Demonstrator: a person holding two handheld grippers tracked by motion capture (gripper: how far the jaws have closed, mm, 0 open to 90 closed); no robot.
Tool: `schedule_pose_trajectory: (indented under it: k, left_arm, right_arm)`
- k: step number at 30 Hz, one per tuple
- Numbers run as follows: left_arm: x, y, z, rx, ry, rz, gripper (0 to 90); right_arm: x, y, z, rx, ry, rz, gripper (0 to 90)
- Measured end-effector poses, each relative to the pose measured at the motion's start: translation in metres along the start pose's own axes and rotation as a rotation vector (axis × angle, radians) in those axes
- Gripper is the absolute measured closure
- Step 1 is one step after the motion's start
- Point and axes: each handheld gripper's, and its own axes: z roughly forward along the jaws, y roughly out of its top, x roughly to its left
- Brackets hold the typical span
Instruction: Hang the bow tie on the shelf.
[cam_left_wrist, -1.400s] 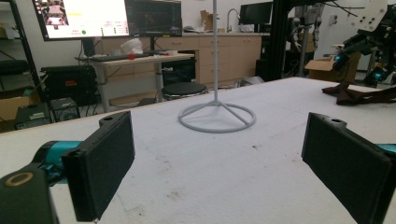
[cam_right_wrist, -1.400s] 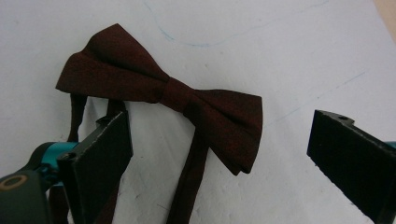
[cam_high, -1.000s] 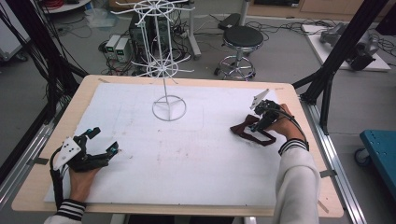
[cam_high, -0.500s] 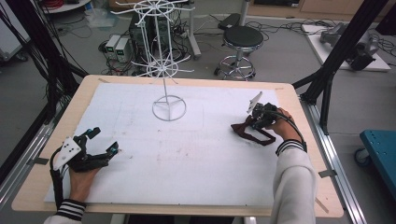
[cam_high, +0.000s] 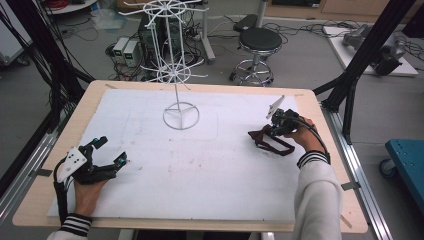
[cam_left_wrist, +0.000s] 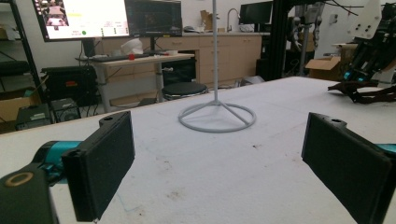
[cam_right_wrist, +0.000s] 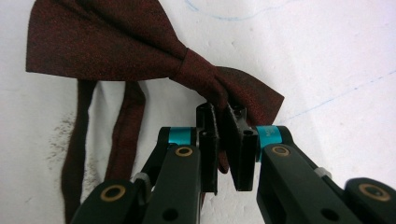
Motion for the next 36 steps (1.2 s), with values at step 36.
schedule_pose_trajectory:
  k: [36]
  left_arm:
    - [0.004, 0.021, 0.005, 0.049, -0.061, 0.008, 9.0]
  right_arm:
    - [0.062, 0.024, -0.064, -0.248, -0.117, 0.135, 84.1]
